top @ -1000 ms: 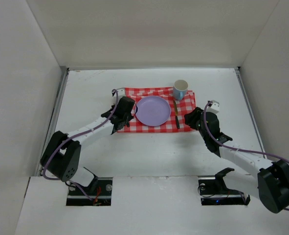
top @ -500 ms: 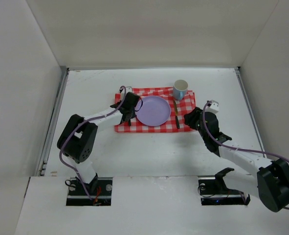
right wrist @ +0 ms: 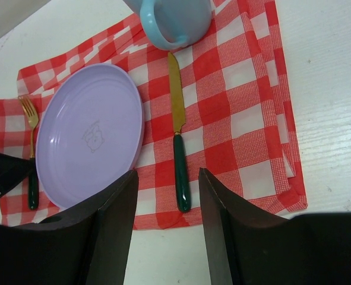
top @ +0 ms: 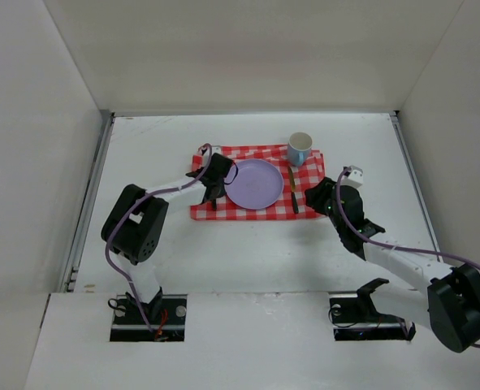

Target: Set the dinner table for one person

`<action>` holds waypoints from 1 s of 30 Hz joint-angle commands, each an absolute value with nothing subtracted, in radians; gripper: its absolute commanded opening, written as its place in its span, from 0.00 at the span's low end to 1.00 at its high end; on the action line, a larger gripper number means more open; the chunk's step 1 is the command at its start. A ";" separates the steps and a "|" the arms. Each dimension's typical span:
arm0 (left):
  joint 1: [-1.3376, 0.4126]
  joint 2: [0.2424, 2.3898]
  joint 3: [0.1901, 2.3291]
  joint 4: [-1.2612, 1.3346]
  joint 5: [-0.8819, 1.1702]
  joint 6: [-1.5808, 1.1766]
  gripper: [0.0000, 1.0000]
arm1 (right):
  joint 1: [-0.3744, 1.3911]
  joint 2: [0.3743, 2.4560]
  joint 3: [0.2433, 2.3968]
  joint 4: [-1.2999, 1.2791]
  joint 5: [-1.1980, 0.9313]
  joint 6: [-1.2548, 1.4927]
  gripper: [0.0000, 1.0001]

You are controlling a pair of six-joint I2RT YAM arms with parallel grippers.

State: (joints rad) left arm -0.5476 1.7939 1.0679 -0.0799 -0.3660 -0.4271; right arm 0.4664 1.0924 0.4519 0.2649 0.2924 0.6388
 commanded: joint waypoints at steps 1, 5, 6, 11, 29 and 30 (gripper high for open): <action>-0.547 1.787 1.094 -0.113 -0.354 -0.399 0.08 | 0.475 1.086 0.494 0.324 0.310 0.623 0.51; -0.551 1.787 1.092 -0.127 -0.359 -0.397 0.17 | 0.478 1.089 0.495 0.322 0.310 0.623 0.51; -0.551 1.783 1.091 -0.127 -0.364 -0.397 0.21 | 0.478 1.086 0.495 0.324 0.310 0.623 0.51; -0.573 1.703 1.063 -0.120 -0.397 -0.416 0.36 | 0.478 1.085 0.492 0.324 0.310 0.623 0.52; -0.545 1.168 0.703 -0.119 -0.466 -0.658 0.44 | 0.466 0.964 0.436 0.333 0.406 0.641 0.64; -0.530 1.128 0.672 -0.144 -0.456 -0.693 0.44 | 0.459 0.941 0.422 0.336 0.428 0.649 0.65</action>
